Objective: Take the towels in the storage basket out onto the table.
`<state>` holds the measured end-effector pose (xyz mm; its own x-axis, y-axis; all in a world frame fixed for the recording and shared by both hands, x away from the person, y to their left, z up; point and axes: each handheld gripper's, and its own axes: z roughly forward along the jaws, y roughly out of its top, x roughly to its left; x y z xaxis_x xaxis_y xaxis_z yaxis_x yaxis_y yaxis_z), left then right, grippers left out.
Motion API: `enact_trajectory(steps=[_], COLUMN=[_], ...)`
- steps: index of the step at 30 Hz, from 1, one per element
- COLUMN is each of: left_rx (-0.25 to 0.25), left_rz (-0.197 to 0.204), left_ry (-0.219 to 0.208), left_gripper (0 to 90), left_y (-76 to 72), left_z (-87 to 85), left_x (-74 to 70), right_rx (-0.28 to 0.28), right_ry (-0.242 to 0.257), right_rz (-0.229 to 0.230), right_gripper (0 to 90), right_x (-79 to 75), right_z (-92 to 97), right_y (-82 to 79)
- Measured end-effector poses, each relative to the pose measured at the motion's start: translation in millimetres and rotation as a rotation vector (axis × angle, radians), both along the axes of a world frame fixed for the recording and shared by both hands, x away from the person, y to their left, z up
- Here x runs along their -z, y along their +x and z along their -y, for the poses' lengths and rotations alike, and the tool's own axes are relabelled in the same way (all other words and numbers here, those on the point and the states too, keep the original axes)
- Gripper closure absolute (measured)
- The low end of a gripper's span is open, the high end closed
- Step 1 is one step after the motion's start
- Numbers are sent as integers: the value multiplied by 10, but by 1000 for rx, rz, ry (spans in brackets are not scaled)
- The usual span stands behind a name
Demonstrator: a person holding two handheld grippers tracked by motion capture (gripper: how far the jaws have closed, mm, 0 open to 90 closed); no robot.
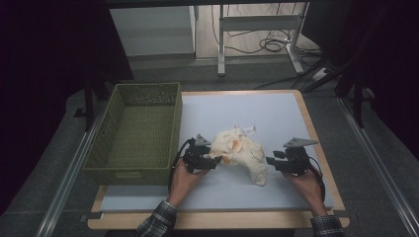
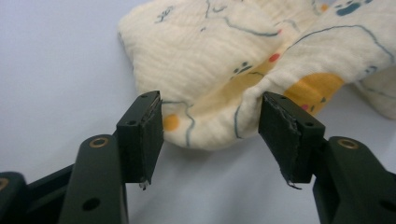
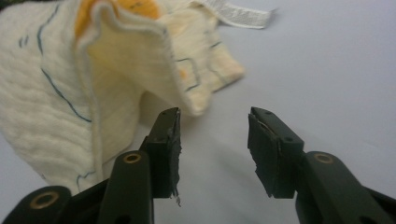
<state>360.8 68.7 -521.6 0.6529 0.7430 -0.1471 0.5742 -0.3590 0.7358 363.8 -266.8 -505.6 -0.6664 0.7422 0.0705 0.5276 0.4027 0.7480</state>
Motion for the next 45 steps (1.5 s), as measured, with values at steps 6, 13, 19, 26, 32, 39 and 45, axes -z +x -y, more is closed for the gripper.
enact_trajectory(steps=[6,13,19,26,32,39,45], left_rx=[20,51,52,-41,-49,-109,-128], left_rz=[-40,8,150,138,55,12,-24], left_ry=[-17,-85,-79,20,31,46,14], left_gripper=[541,853,701,400,446,393,418], left_y=[83,31,172,419,360,477,721], left_z=[44,33,197,205,99,35,6], left_x=[82,-197,-901,-827,-355,-64,133], right_rx=[-44,-44,32,222,191,77,8], right_ry=[-27,-4,17,-33,-13,13,-2], right_rz=[14,110,243,149,66,10,-28], right_gripper=[705,875,872,680,667,608,552], right_x=[121,-185,-813,-770,-351,-116,60], right_z=[-226,-208,23,466,591,392,171], right_y=[62,21,61,403,179,-126,-225])
